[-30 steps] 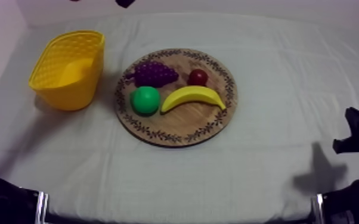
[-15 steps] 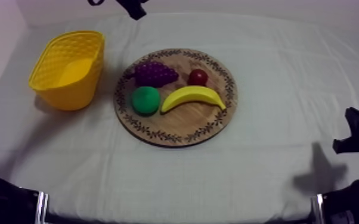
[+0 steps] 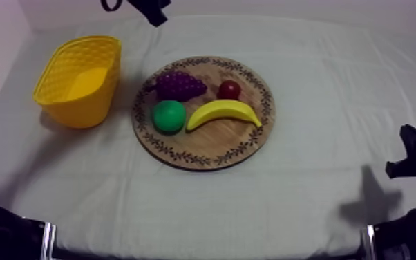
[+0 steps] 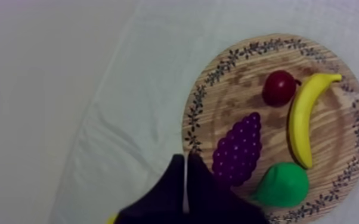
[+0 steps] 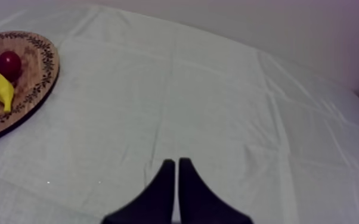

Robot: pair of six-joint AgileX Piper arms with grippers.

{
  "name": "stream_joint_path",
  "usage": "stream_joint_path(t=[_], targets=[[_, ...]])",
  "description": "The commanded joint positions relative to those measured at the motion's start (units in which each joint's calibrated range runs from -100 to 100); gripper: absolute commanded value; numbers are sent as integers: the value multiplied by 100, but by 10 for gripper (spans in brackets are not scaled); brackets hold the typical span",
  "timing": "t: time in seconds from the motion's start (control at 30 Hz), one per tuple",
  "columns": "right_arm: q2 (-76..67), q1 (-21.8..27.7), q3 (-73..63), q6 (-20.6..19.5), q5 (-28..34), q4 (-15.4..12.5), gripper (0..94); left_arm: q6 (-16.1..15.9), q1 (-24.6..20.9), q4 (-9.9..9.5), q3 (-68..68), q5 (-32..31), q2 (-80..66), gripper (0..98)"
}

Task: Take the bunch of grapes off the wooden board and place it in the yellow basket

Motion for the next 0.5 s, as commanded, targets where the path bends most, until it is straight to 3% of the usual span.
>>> stream_joint_path(t=[0.0, 0.1, 0.27, 0.47], targets=[[-2, 1, -1, -1, 4, 1, 5, 173, 14, -19, 56, -59, -5, 0], [-2, 1, -1, -1, 4, 1, 5, 613, 78, -94, 225, -192, -34, 0], [-2, 1, -1, -1, 4, 1, 5, 1728, 311, -383, 504, -335, -111, 0], [-2, 1, -1, -1, 4, 1, 5, 2685, 457, -261, 500, 66, -174, 0]])
